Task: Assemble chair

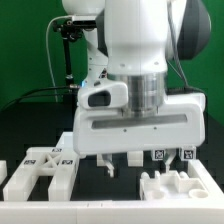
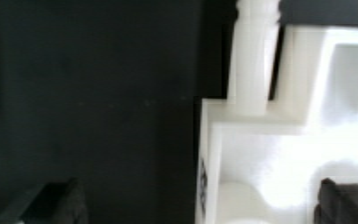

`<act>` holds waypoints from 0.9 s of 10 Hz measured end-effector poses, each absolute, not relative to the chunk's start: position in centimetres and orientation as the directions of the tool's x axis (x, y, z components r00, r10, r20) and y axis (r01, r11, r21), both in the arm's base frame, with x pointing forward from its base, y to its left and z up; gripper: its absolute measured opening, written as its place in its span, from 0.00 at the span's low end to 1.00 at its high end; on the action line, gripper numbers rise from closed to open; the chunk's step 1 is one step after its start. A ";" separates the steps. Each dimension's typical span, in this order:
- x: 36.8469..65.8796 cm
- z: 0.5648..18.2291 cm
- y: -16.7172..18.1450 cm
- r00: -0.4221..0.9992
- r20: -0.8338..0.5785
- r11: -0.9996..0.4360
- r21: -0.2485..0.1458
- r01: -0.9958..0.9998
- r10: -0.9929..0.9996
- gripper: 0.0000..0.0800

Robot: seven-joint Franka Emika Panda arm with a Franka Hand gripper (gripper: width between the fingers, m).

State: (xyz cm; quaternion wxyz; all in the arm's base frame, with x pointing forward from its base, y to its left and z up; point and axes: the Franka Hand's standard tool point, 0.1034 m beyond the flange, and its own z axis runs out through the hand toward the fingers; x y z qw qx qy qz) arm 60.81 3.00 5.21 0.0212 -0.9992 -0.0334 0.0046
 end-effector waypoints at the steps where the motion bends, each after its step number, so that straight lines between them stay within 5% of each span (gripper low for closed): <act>1: 60.2 6.4 3.2 0.996 -0.057 -0.996 -0.048 0.070 0.073 0.81; 5: 59.8 6.5 3.8 0.969 -0.236 -0.996 -0.066 0.054 0.068 0.81; 9: 53.9 6.0 4.4 0.847 -0.522 -0.994 -0.091 0.064 0.102 0.81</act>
Offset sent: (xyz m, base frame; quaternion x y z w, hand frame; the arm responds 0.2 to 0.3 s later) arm 0.0000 0.0000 0.0000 0.0000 -0.1938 0.0000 0.9810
